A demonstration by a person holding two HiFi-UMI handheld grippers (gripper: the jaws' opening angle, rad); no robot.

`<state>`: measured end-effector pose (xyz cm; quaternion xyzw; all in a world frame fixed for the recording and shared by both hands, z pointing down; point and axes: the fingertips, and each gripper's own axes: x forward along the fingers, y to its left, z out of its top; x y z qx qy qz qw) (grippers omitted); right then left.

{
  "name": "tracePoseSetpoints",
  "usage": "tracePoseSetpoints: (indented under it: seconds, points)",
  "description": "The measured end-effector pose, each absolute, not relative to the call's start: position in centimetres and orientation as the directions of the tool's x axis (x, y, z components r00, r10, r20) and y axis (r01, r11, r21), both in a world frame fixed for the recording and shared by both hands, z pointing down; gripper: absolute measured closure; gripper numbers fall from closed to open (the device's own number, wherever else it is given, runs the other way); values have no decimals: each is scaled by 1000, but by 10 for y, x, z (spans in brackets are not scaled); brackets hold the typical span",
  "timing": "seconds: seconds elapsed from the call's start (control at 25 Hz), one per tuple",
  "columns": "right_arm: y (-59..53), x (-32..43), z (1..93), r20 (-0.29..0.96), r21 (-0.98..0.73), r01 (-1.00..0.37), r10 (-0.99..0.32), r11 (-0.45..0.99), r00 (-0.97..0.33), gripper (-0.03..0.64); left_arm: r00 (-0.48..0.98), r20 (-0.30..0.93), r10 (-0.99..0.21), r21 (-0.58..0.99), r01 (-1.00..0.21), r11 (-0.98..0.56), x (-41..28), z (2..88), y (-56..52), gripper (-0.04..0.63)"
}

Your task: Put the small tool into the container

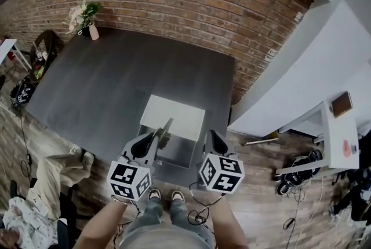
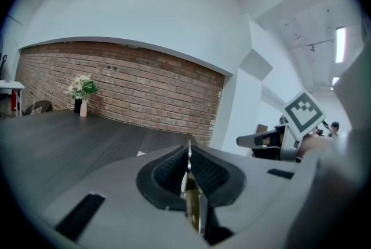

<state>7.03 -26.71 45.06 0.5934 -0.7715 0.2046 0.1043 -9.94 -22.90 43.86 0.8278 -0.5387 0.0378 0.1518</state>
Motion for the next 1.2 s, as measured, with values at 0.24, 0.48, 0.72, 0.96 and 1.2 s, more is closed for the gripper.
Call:
tracePoseSetpoints:
  seconds: [0.24,0.48,0.72,0.96,1.2]
  points:
    - [-261,69,470,446,-189,-963,-857,191,-257,615,571,234,-787,222,-820,-528,-90,452,-216,575]
    - [-259,66,490,479,-179,-969,-845,171,-237,615,711,248,-658,211,-703,-679,-83,466,-210,575]
    - [-253,70,504,504,-175,-975,-838,139,-210,615,831,323,-453,178,-524,-833,-70,492,-205,575]
    - [-247,76,519,532,-166,-980,-828,106,-180,615,871,384,-307,151,-388,-909,-62,515,-211,575]
    - [-247,85,529,551,-164,-984,-820,71,-151,615,878,434,-202,145,-290,-946,-52,538,-221,575]
